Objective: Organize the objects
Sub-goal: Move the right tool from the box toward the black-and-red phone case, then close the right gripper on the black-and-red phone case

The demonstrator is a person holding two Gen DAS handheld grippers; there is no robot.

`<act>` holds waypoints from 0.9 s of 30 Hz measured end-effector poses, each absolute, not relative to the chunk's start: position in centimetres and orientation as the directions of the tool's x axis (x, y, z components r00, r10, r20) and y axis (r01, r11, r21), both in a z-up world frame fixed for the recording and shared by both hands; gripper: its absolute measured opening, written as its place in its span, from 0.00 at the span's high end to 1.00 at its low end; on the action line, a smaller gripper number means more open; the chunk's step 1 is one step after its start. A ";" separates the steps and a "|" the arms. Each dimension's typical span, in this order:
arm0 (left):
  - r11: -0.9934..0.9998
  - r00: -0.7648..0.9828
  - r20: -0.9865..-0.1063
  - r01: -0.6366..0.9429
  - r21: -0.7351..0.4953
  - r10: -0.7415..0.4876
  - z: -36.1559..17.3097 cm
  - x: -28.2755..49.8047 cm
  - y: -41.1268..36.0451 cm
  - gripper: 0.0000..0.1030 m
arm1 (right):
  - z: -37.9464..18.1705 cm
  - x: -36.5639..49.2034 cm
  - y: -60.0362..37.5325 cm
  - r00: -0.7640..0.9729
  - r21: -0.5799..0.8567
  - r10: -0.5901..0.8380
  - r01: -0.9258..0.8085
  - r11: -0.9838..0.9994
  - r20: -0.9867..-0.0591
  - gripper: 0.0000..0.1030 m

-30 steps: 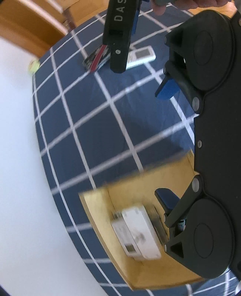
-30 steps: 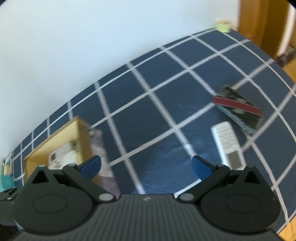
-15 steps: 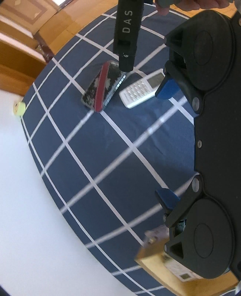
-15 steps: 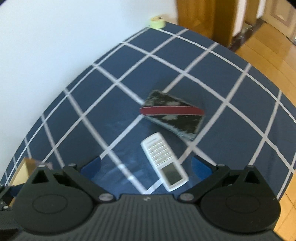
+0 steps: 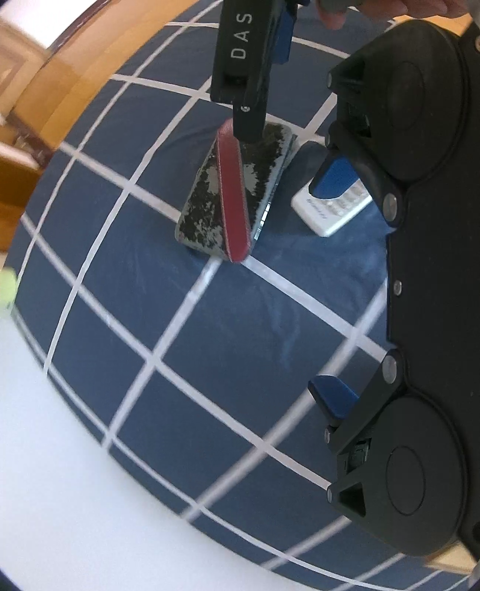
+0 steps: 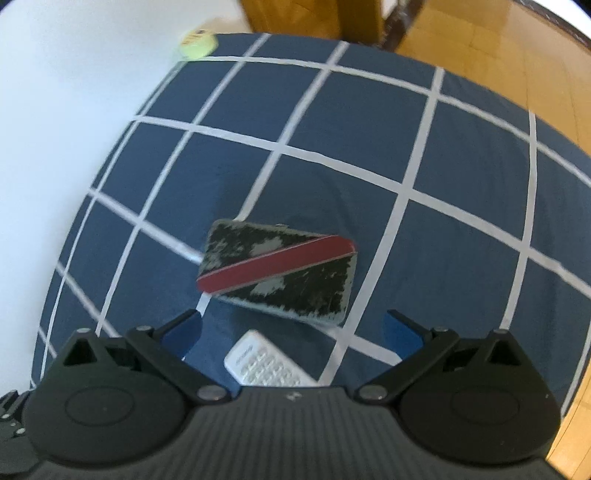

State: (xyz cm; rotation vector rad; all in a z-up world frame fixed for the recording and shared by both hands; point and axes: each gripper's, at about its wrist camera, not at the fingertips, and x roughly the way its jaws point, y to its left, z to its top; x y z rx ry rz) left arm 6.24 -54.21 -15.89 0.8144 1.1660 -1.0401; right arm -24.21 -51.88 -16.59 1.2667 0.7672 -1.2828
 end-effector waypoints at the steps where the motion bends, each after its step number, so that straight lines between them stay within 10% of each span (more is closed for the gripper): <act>1: 0.312 0.054 -0.976 0.950 -0.015 -0.210 -16.5 6.3 -54.9 0.00 | -17.2 -24.3 -52.3 0.193 0.243 -0.251 0.952 -0.185 -0.949 0.00; 27: 0.128 -0.128 -0.980 0.981 -0.148 -0.149 -24.8 6.1 -62.7 0.01 | -24.7 -23.3 -56.4 0.169 0.215 -0.182 0.937 -0.276 -0.969 0.10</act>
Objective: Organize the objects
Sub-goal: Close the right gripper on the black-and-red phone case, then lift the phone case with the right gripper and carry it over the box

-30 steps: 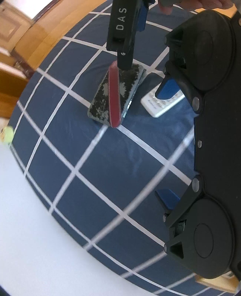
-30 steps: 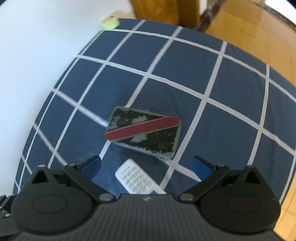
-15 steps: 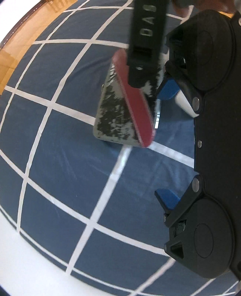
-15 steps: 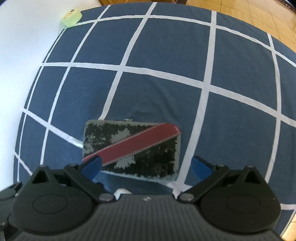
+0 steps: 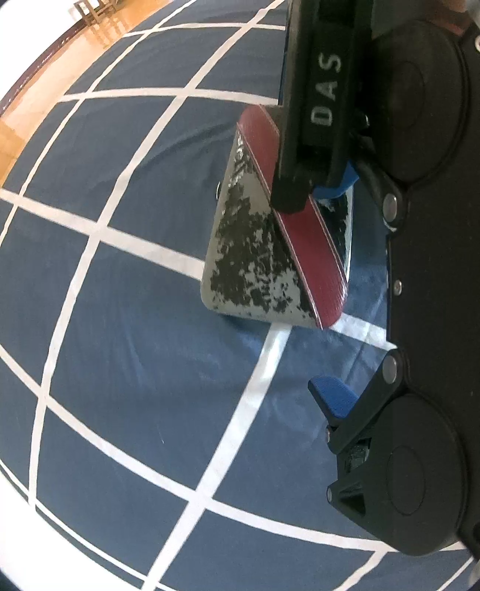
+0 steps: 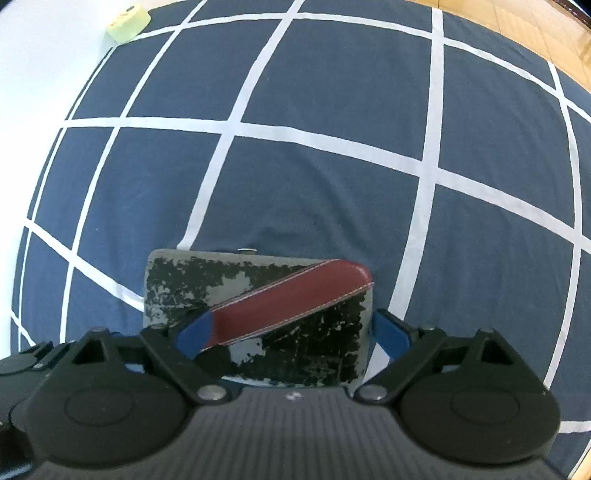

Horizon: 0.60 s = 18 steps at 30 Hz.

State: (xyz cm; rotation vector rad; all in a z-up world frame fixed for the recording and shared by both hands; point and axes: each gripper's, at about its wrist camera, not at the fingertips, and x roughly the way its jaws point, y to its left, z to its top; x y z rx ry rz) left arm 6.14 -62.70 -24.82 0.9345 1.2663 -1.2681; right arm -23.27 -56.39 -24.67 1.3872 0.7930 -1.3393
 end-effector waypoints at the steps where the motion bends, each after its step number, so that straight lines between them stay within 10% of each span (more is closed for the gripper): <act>1: 0.125 -0.132 -0.980 0.981 -0.151 -0.150 -24.8 6.0 -62.7 0.03 | -24.7 -23.2 -56.4 0.166 0.212 -0.180 0.938 -0.274 -0.969 0.10; 7: 0.114 -0.186 -0.970 0.972 -0.205 -0.154 -24.5 5.5 -62.7 0.21 | -25.0 -23.6 -56.6 0.179 0.223 -0.178 0.935 -0.275 -0.968 0.11; 18: 0.148 -0.170 -0.974 0.970 -0.192 -0.150 -24.8 5.0 -63.2 0.20 | -24.9 -24.1 -57.0 0.192 0.233 -0.175 0.939 -0.253 -0.966 0.13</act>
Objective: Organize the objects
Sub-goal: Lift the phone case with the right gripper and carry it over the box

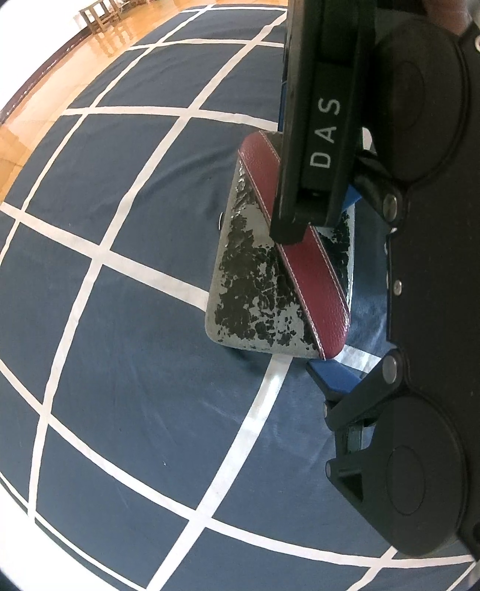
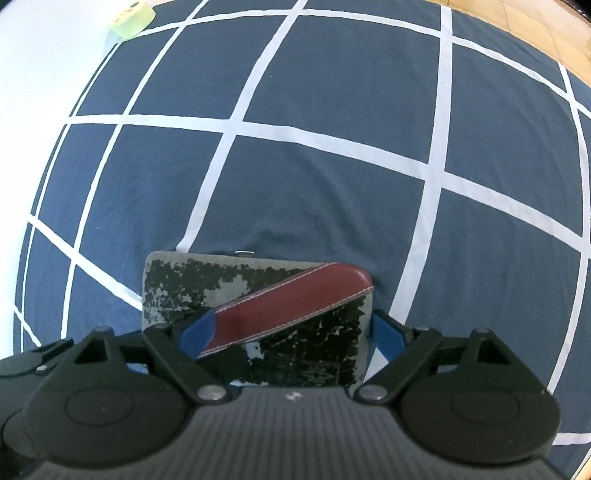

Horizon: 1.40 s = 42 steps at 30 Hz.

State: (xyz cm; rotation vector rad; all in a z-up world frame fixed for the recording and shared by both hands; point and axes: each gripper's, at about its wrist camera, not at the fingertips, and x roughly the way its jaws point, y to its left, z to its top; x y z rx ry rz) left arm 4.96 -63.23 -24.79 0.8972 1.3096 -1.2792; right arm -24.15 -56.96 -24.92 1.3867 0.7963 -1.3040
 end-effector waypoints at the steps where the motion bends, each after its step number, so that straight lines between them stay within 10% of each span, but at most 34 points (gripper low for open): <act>1: 0.151 -0.170 -0.974 0.970 -0.192 -0.149 -24.8 5.0 -63.3 0.20 | -25.0 -24.0 -57.0 0.191 0.231 -0.176 0.941 -0.246 -0.966 0.13; 42: 0.453 0.086 -0.957 0.890 -0.052 -0.278 -11.7 9.0 -50.9 0.21 | -13.5 -16.3 -52.3 0.366 0.341 -0.259 0.930 0.136 -0.894 0.16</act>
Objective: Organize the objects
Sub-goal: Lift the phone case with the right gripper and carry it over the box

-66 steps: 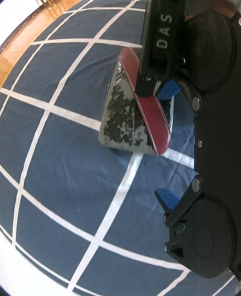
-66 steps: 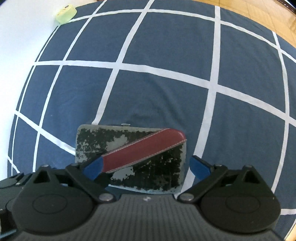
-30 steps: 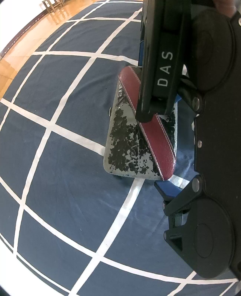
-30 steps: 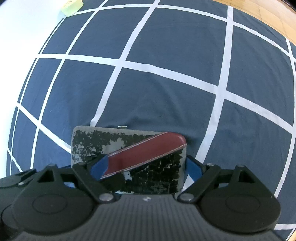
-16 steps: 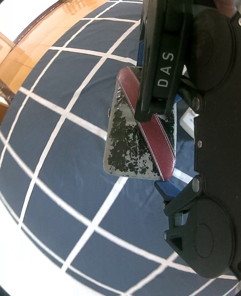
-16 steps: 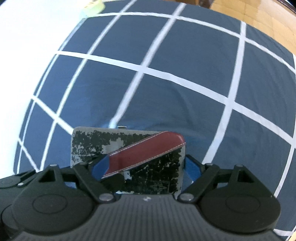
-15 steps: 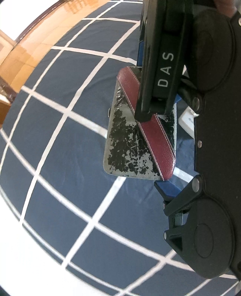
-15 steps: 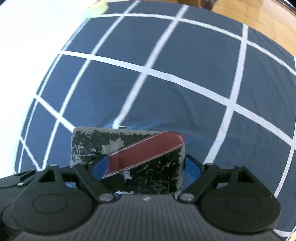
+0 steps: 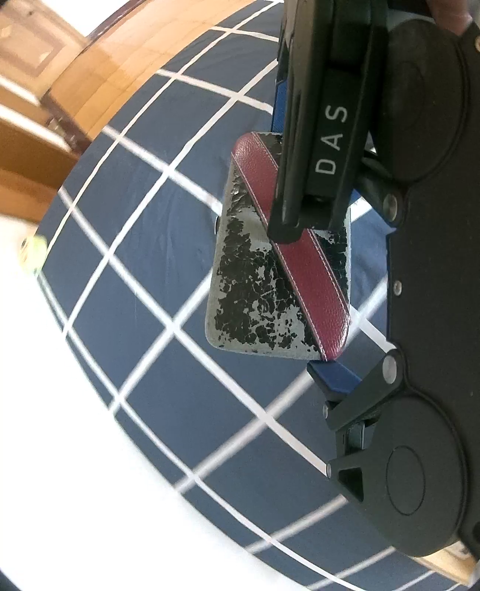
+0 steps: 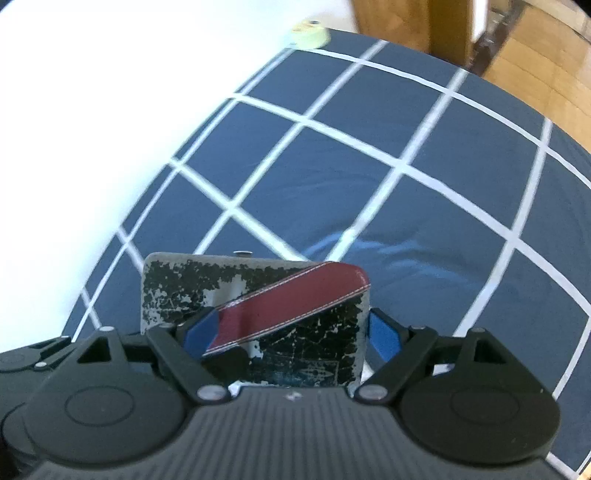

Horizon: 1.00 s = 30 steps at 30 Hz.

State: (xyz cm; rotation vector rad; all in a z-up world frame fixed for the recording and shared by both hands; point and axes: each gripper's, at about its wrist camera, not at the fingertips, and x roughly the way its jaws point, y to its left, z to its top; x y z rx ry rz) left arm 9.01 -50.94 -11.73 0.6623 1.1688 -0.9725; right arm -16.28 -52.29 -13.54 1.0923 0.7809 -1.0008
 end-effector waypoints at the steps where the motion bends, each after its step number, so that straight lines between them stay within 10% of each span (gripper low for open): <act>1: 0.467 0.095 -0.955 0.883 -0.049 -0.280 -11.3 9.3 -50.1 0.21 | -13.1 -15.6 -51.7 0.373 0.342 -0.258 0.926 0.157 -0.891 0.16; 30: 0.877 0.271 -0.939 0.477 -0.059 -0.210 -7.7 13.1 -18.6 0.21 | -9.0 3.0 -29.2 0.487 0.332 -0.045 0.657 0.676 -0.872 0.16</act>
